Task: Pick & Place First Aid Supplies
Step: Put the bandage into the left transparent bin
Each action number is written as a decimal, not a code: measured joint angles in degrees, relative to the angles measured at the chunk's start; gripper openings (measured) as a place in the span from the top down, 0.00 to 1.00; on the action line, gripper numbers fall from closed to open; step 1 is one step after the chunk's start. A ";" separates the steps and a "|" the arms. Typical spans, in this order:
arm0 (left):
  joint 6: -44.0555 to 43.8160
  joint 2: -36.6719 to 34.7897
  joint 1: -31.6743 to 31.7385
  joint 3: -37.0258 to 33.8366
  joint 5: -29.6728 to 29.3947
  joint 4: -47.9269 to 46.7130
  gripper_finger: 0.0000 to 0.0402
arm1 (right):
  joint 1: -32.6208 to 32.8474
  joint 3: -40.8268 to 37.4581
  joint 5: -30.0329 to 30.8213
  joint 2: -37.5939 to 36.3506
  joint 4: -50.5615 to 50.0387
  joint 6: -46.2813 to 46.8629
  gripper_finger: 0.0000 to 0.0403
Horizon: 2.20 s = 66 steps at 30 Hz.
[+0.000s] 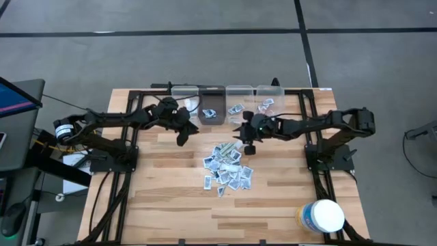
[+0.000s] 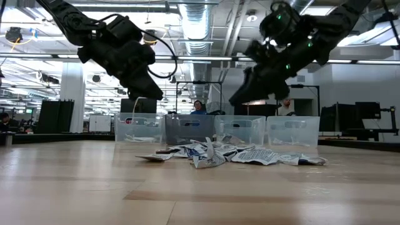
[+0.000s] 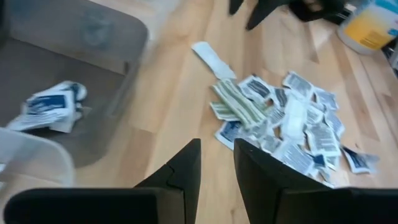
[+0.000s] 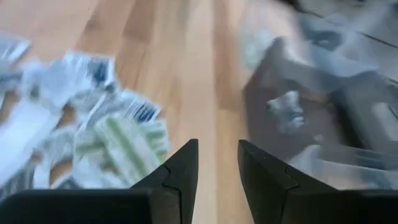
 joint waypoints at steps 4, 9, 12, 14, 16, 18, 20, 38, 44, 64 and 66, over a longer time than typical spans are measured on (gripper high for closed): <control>-0.20 0.00 -1.85 0.00 0.02 -0.28 0.76 | 1.38 0.00 -0.07 5.09 1.03 -5.45 0.73; -0.39 0.00 -3.07 0.00 0.02 -2.53 0.76 | 4.25 2.86 -0.10 9.72 1.13 -6.43 0.73; -0.64 0.00 -3.09 0.00 0.02 -3.75 0.76 | 5.48 5.21 -0.10 11.94 0.75 -6.43 0.73; -1.05 0.00 -3.13 0.00 0.01 -4.22 0.76 | 5.88 6.75 -0.10 12.93 0.10 -6.43 0.73; -1.98 0.00 -3.39 0.00 0.00 -4.47 0.76 | 5.95 7.86 -0.14 13.23 -1.03 -6.43 0.73; -2.48 0.00 -4.19 0.00 0.00 -4.90 0.76 | 5.92 8.38 -0.21 13.23 -2.13 -6.43 0.73; -2.60 0.00 -5.42 0.00 0.00 -5.33 0.76 | 6.10 8.52 -0.22 13.23 -2.61 -6.41 0.73; -3.65 0.00 -14.56 0.00 2.34 -5.30 0.76 | 14.42 8.55 8.23 13.23 -6.10 1.13 0.73; -5.51 0.00 -17.46 0.00 0.44 -5.21 0.76 | 14.33 8.55 8.82 13.23 -7.97 -1.63 0.73; -6.45 0.00 -18.22 0.00 -0.92 -3.59 0.76 | 12.14 13.35 8.94 22.66 -6.49 -3.83 0.73; -6.23 0.00 -18.15 0.00 -0.90 -3.55 0.76 | 12.15 14.12 9.00 23.77 -6.17 -3.82 0.74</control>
